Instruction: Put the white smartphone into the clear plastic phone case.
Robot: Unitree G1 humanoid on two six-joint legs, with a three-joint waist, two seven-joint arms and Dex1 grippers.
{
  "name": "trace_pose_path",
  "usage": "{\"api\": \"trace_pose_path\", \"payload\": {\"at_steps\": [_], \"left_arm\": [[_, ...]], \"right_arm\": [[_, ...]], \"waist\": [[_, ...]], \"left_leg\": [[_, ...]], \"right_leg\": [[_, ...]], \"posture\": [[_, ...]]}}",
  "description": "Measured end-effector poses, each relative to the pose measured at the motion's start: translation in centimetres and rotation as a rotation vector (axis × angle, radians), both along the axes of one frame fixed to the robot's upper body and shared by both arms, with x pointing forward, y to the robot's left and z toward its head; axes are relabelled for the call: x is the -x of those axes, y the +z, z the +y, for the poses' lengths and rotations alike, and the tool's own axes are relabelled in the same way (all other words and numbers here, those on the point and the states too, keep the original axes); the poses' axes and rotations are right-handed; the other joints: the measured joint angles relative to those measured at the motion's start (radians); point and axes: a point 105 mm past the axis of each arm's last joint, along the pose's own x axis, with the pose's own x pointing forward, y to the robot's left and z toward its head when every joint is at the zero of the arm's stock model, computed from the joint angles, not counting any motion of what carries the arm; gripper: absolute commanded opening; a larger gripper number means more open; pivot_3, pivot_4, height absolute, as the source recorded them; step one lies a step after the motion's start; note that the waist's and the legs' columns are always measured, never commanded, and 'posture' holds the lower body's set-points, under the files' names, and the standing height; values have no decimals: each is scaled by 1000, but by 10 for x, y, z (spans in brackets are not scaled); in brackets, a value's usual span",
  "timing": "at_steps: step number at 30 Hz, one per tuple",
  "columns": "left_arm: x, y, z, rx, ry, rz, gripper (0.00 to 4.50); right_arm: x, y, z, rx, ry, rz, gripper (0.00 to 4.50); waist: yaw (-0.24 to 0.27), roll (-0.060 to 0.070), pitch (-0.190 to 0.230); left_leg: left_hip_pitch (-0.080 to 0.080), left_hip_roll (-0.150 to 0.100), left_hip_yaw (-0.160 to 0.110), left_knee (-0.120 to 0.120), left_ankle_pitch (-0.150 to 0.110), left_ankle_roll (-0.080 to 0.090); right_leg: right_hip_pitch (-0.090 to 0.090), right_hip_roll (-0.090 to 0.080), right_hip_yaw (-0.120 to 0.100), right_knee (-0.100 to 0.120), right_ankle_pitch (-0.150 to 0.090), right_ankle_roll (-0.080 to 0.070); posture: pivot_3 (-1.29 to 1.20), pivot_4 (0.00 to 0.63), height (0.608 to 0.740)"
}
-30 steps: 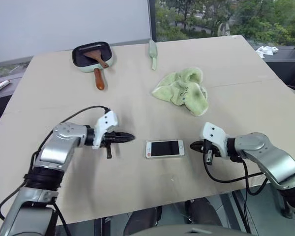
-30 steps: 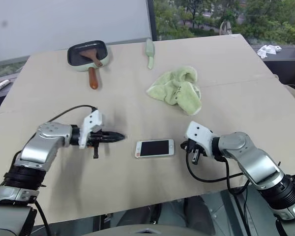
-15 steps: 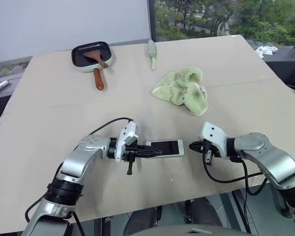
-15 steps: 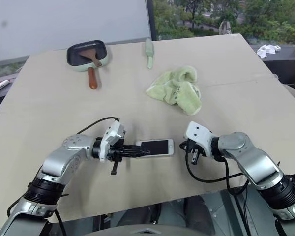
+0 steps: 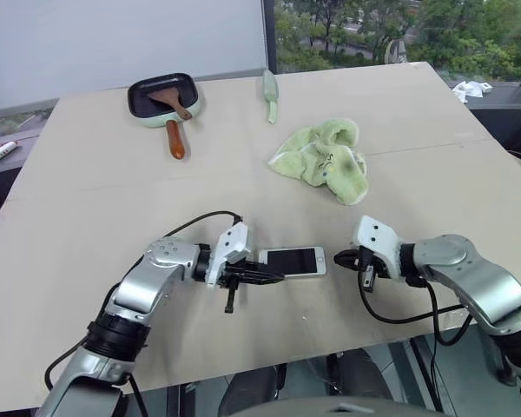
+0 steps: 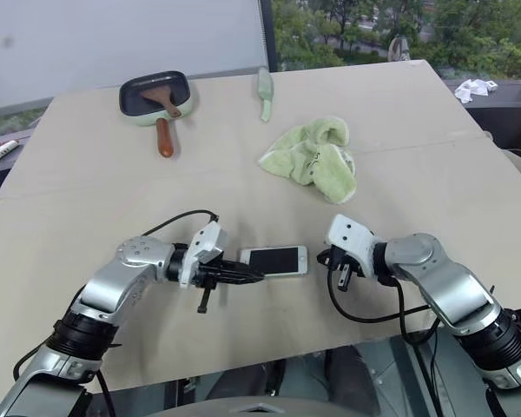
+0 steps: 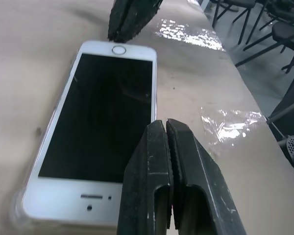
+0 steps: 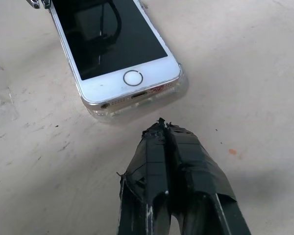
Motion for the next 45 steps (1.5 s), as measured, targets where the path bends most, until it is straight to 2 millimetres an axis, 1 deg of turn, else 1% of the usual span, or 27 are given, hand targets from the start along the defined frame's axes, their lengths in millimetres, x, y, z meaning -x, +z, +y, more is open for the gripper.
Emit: {"api": "trace_pose_path", "payload": {"at_steps": [6,12,21,25,26,29,32,34,35,37,42,45], "left_arm": [[-10,-3,6,-30,14,-94,58],[-11,-5,8,-38,-15,-156,58],[-11,-6,7,-50,-42,-190,58],[-11,-8,7,-59,-48,-204,58],[-11,-9,7,-63,-50,-212,58],[-12,-9,7,-66,-49,-224,58],[-13,-10,7,-74,-46,-228,58],[-13,-13,8,-82,-42,-221,58],[-13,-13,7,-82,-43,-222,58],[-13,-13,7,-83,-42,-222,58],[-13,-13,8,-84,-40,-222,58],[-13,-13,7,-83,-37,-225,58]], "right_arm": [[1,0,0,-2,1,3,0],[1,0,0,0,-2,5,0],[3,3,3,-10,9,2,0],[4,18,14,-121,35,-9,0],[7,23,20,-171,58,-9,0],[15,29,34,-230,133,-13,0],[21,26,48,-260,198,-12,0],[22,16,53,-246,225,-4,0],[20,6,54,-217,238,-5,0],[16,-3,55,-198,237,-5,0],[10,-4,58,-187,239,-25,0],[9,-9,58,-154,238,-27,0]], "waist": [[1,0,0],[0,0,0],[0,0,-1],[0,1,-1],[0,1,-1],[0,1,-1],[0,1,-2],[-1,1,-2],[-1,1,-2],[-1,1,-2],[-1,1,-2],[0,1,-2]], "left_leg": [[0,0,0,0,0,0],[1,0,0,0,0,0],[3,0,1,0,0,0],[4,0,1,0,0,0],[5,0,1,0,0,0],[7,0,1,0,0,0],[9,0,1,0,0,0],[9,0,1,0,0,0],[9,0,1,0,0,0],[9,0,1,0,0,0],[9,0,1,0,0,0],[9,0,1,0,0,0]], "right_leg": [[0,0,0,0,0,0],[1,0,0,0,0,0],[2,0,0,1,0,0],[3,0,0,1,0,0],[4,0,0,1,0,0],[6,0,0,1,0,0],[6,1,-1,1,0,0],[6,1,-1,2,0,0],[6,1,-1,2,0,0],[6,1,-1,2,0,0],[6,1,-1,2,0,0],[6,1,-1,2,0,0]], "posture": [[0,150,740],[0,150,740],[0,150,740],[0,150,740],[0,150,740],[0,150,740],[0,150,740],[0,150,740],[0,150,740],[0,150,740],[0,150,740],[0,150,740]]}}
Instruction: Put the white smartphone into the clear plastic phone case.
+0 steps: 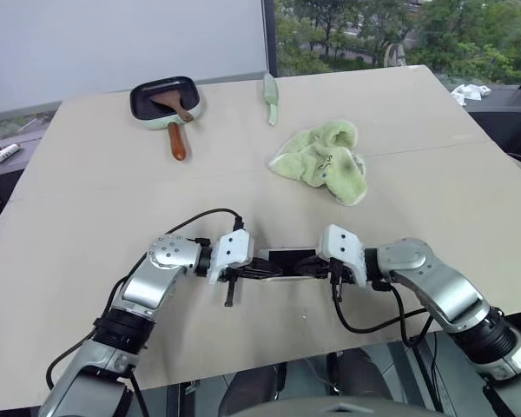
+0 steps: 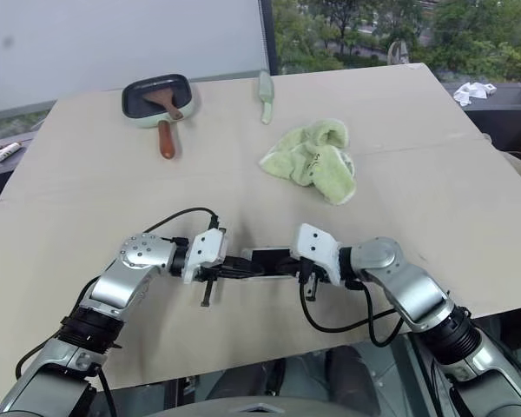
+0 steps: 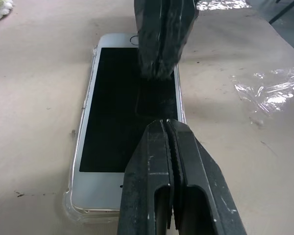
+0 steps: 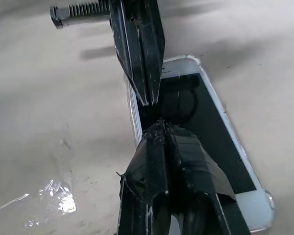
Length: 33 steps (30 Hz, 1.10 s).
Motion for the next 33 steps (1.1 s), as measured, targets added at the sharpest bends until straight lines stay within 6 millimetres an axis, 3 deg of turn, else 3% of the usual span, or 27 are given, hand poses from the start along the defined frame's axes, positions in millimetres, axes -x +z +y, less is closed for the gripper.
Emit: {"api": "trace_pose_path", "payload": {"at_steps": [10,13,16,20,26,33], "left_arm": [[0,1,0,7,20,8,58],[-3,3,3,66,96,87,58],[-12,26,10,199,209,148,58],[-20,44,29,209,283,116,58],[-13,21,59,118,370,149,58],[-3,0,47,71,305,175,58]], "right_arm": [[-2,-1,-1,68,3,-17,0],[-1,0,-1,73,-2,-15,0],[-2,0,-1,82,-13,-4,0],[-2,0,-1,85,-14,-3,0],[-3,2,-1,80,-13,-6,0],[-4,8,-6,47,-51,35,0]], "waist": [[0,1,-3],[0,1,-2],[0,1,-2],[-1,1,-2],[0,1,-2],[2,1,-1]], "left_leg": [[1,0,0,0,0,0],[0,0,0,0,0,0],[0,0,-1,0,0,0],[0,0,0,0,0,0],[0,0,0,0,0,0],[-2,0,-1,0,0,0]], "right_leg": [[1,0,0,0,0,0],[0,0,0,0,0,0],[0,0,-1,0,0,0],[0,0,0,0,0,0],[0,0,0,0,0,0],[-1,-1,0,-1,0,0]], "posture": [[0,150,740],[0,150,740],[0,150,740],[0,150,740],[0,150,740],[0,150,740]]}}
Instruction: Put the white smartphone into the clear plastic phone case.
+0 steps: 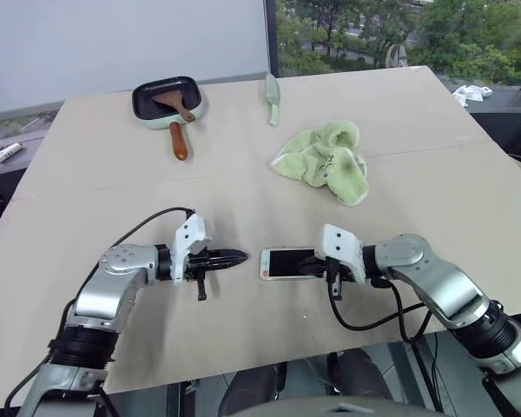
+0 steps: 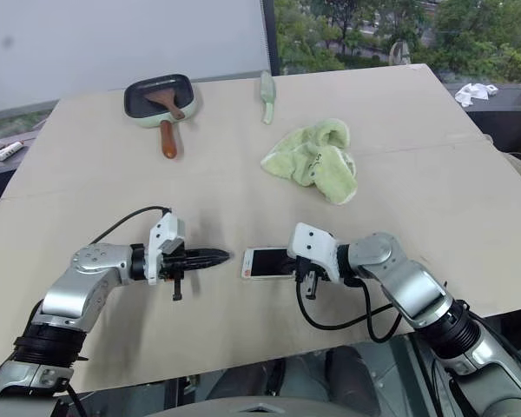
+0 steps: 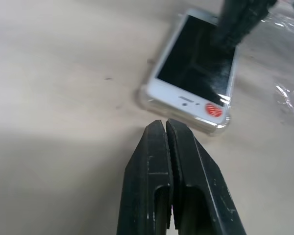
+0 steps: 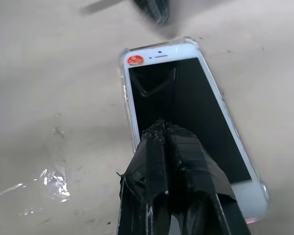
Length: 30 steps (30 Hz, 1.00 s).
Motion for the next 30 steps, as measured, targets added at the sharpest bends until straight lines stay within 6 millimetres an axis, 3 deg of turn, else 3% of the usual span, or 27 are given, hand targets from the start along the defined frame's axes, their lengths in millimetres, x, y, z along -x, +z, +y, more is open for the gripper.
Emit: {"api": "trace_pose_path", "payload": {"at_steps": [9,13,18,30], "left_arm": [[-4,-2,-21,5,-55,-17,58],[-5,-3,-22,5,-54,-15,58],[-6,-3,-24,3,-48,-17,58],[-3,0,-27,-8,-50,-6,58]], "right_arm": [[-5,43,-26,-145,-73,-57,0],[0,21,-43,-132,-98,-26,0],[-7,7,-40,-178,-99,-60,0],[-13,-9,-44,-102,-63,-117,0]], "waist": [[2,0,1],[-1,1,1],[-4,1,1],[-1,0,1]], "left_leg": [[-4,0,-1,-1,0,0],[-4,0,0,-1,0,0],[-2,0,1,-1,0,0],[0,0,1,-1,0,0]], "right_leg": [[-2,-1,0,-1,0,0],[-3,0,0,-1,0,0],[-2,0,1,0,0,0],[-1,0,1,0,0,0]], "posture": [[0,150,740],[0,150,740],[0,150,740],[0,150,740]]}}
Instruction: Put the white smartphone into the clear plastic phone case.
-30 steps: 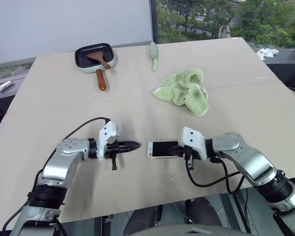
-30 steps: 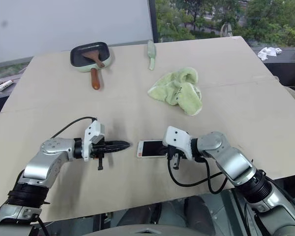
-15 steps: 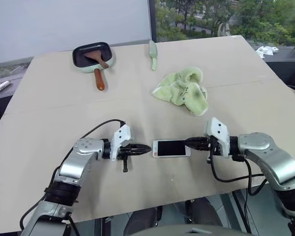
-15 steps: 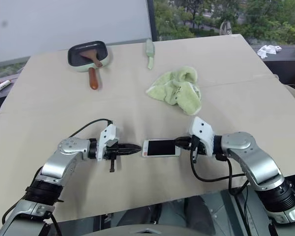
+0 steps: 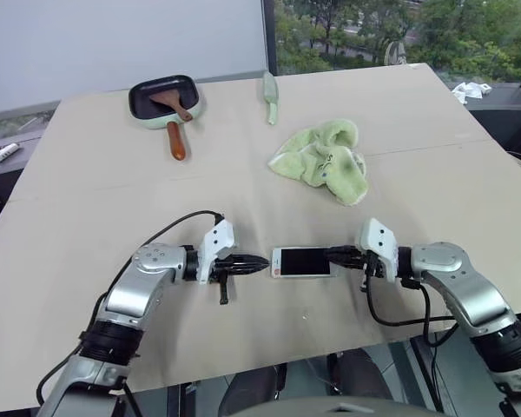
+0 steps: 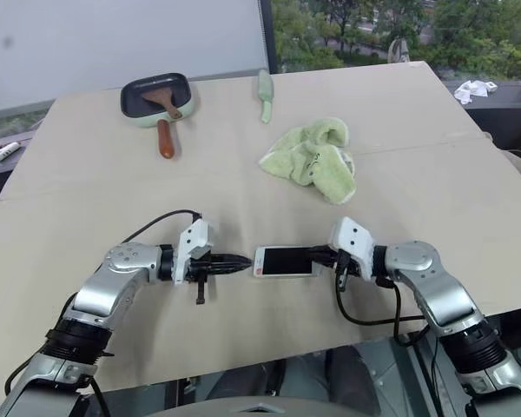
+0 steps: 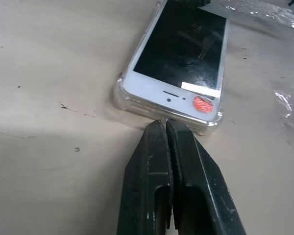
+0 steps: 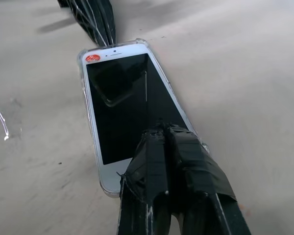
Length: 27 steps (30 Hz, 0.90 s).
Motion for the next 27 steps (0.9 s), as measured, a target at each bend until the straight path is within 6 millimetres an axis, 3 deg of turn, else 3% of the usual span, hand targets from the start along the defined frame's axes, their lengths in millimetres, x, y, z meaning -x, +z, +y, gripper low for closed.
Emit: {"api": "trace_pose_path", "payload": {"at_steps": [5,7,10,16,17,27], "left_arm": [[0,11,0,60,-2,-5,58],[5,29,-6,155,-46,-14,58],[9,36,-10,180,-83,-27,58],[10,13,-19,90,-83,-18,58],[9,1,-20,39,-79,-12,58],[0,-1,-26,32,-94,-71,58]], "right_arm": [[-1,0,3,-4,3,-6,0],[-1,0,3,-5,3,-5,0],[-1,0,3,-5,3,-4,0],[-1,0,5,-5,2,-3,0],[0,1,5,-4,1,0,0],[7,-1,-2,16,15,19,0]], "waist": [[-3,0,0],[-5,0,0],[-6,0,0],[-7,0,0],[-7,0,0],[2,0,-1]], "left_leg": [[1,0,0,0,0,0],[1,0,0,0,0,0],[1,0,0,0,0,0],[1,0,1,0,0,0],[1,0,1,0,0,0],[2,0,0,0,0,0]], "right_leg": [[1,0,0,1,0,0],[1,0,0,1,0,0],[1,0,1,1,0,0],[1,1,1,1,0,0],[1,1,1,1,0,0],[3,0,1,0,0,0]], "posture": [[0,150,740],[0,150,740],[0,150,740],[0,150,740],[0,150,740],[0,150,740]]}}
